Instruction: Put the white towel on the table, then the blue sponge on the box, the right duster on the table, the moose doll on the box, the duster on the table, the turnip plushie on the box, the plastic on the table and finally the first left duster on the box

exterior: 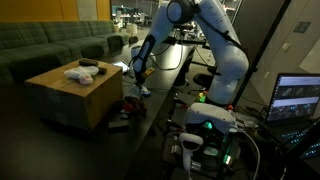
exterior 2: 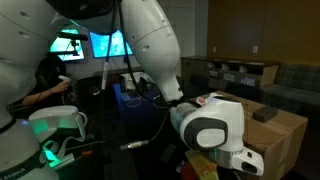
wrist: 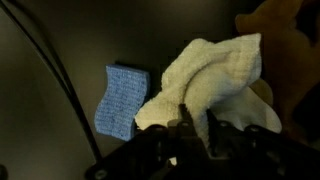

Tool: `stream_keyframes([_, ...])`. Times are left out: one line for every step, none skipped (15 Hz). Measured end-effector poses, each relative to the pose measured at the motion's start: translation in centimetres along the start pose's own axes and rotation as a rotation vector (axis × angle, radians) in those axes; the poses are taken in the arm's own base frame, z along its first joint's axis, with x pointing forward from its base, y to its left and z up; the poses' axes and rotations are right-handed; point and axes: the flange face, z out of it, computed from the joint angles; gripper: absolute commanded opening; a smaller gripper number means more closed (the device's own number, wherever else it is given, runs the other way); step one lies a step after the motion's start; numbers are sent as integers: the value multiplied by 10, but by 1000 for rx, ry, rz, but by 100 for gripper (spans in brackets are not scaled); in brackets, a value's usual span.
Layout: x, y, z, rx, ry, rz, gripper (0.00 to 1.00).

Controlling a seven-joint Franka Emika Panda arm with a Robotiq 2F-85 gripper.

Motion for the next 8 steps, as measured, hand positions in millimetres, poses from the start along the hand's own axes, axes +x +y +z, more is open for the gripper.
stream_keyframes([2, -2, 10, -3, -7, -3, 13])
stream_keyframes([3, -5, 19, -5, -14, -8, 13])
stream_keyframes([3, -9, 28, -4, -21, -13, 13])
stream_keyframes([3, -14, 34, 0, -27, -21, 13])
stream_keyframes([1, -21, 40, 6, -34, -31, 13])
stream_keyframes([0, -29, 45, 13, -41, -42, 13])
stream_keyframes([-2, -39, 49, 21, -47, -55, 13])
stream_keyframes([-4, -49, 51, 30, -52, -69, 13])
